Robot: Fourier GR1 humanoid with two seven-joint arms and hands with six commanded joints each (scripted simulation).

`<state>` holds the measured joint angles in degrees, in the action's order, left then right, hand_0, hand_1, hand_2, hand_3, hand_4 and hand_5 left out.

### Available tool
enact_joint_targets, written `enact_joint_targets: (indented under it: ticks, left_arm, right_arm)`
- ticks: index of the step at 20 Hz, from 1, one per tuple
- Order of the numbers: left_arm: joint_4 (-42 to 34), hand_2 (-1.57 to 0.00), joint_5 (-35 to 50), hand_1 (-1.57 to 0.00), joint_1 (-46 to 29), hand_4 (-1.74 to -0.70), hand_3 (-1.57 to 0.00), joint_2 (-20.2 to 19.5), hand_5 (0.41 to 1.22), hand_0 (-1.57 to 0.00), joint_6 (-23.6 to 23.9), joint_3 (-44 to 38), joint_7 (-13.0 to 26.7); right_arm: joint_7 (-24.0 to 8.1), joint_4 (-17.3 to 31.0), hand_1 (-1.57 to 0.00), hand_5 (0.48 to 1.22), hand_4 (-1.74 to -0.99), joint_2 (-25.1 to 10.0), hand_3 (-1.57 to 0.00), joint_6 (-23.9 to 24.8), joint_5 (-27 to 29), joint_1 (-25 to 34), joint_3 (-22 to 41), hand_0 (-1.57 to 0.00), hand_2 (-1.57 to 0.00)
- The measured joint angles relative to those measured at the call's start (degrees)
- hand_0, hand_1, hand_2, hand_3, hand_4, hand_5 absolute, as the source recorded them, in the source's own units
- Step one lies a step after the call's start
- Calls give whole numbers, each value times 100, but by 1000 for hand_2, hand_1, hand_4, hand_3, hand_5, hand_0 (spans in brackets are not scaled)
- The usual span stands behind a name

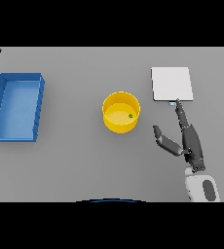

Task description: Pick up the red beaker and tilt it to pour out 1 green nut into yellow bowl. Pick up the yellow bowl and place it on the metallic measuring scale.

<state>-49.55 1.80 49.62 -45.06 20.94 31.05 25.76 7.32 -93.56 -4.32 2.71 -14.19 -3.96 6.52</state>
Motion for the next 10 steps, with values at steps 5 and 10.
enact_joint_targets:
  ticks: [5, 10]
  left_arm:
    - [-943, -1571, 413, -1571, -980, -1741, -1493, -160, 1221, -1571, 655, 186, 488]
    - [-1157, -1571, 562, -1571, -1207, -1741, -1546, -190, 1039, -1571, 978, 451, 723]
  right_arm:
    - [36, -41, 1, 664, -1216, -61, 1, -24, 37, -48, -39, 1, 1]
    - [-18, 34, 1, 663, -1203, -16, 1, 53, -17, 91, -37, 1, 1]
